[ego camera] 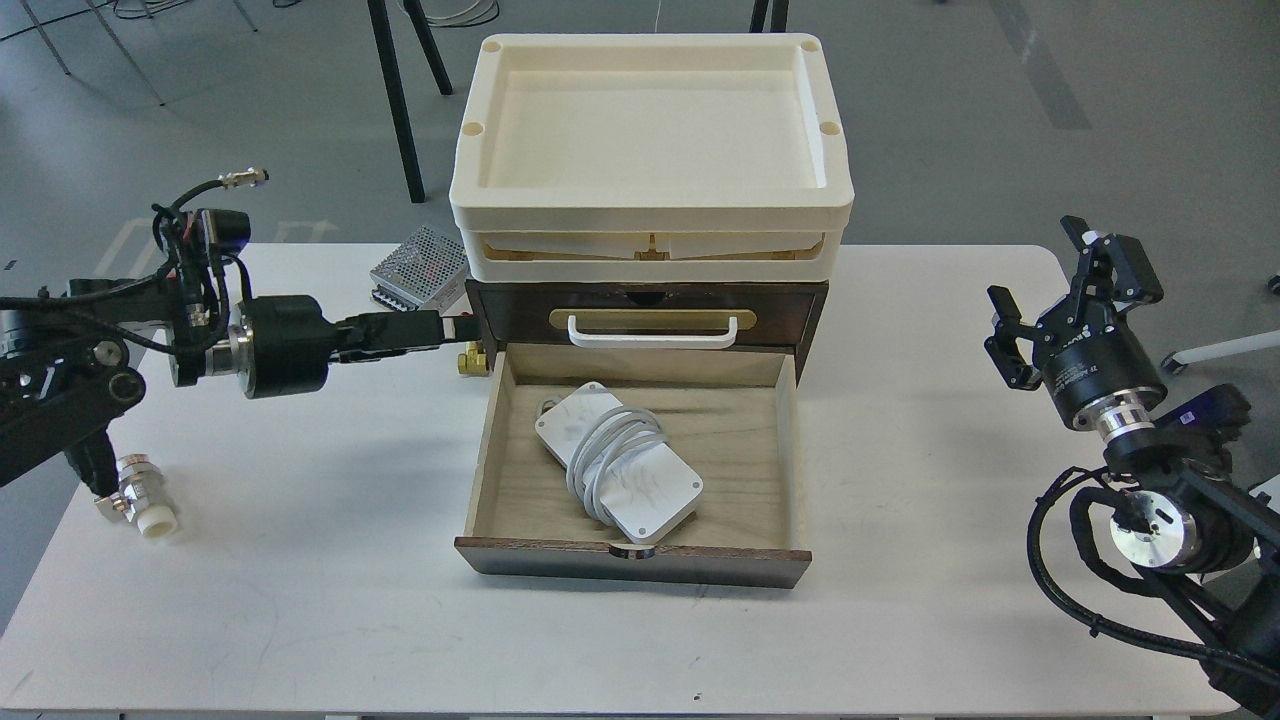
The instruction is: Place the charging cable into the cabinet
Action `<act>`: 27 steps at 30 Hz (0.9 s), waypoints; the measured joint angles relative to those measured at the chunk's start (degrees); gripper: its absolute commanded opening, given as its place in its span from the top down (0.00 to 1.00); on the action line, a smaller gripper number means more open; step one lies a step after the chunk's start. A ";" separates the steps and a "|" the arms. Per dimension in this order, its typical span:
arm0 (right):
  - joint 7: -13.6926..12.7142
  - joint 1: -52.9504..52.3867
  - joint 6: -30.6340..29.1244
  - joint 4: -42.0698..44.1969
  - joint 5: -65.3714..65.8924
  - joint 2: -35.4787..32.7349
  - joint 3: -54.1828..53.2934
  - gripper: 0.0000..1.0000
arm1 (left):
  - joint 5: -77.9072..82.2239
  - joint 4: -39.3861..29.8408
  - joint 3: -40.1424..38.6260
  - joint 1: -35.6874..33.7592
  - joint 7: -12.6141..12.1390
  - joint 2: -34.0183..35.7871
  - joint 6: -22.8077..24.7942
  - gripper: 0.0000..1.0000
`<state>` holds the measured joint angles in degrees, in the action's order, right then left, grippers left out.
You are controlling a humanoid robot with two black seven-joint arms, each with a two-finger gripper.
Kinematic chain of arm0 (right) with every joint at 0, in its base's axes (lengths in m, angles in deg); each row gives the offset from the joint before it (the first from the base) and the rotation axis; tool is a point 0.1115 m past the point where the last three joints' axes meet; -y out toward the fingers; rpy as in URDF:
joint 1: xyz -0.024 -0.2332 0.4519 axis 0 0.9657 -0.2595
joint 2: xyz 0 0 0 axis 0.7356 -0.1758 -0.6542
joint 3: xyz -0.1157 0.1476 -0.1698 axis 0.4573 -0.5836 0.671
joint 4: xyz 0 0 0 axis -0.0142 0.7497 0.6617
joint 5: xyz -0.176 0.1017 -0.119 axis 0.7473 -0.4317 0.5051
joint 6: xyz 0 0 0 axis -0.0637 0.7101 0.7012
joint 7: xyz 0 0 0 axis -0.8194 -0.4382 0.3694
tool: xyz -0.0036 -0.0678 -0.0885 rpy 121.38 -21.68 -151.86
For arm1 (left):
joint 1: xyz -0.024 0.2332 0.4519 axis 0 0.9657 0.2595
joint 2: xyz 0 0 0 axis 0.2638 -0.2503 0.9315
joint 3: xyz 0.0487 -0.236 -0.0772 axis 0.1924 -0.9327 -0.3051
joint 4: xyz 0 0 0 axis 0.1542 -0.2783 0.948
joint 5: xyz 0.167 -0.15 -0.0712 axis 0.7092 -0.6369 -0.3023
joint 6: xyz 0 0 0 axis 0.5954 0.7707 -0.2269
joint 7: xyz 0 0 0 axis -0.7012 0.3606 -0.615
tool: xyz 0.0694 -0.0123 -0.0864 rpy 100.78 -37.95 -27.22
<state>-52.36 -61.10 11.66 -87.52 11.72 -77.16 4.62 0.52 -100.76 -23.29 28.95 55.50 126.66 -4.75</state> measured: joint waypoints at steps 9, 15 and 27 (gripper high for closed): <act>0.00 0.03 0.00 0.00 0.00 0.00 0.05 0.01 | -25.03 0.69 -1.37 8.59 0.00 3.49 0.00 0.08; 0.00 0.02 0.01 -0.06 0.00 0.00 0.02 0.01 | -44.80 2.96 -1.47 11.03 0.00 3.02 -0.01 0.07; 0.00 0.00 0.03 -0.09 -0.09 0.00 -0.05 0.01 | -65.87 24.06 -1.54 11.57 0.00 -9.99 0.00 0.07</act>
<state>-52.36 -61.10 11.69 -87.61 11.62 -77.16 4.57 -65.35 -76.70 -24.83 40.52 55.50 116.67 -4.75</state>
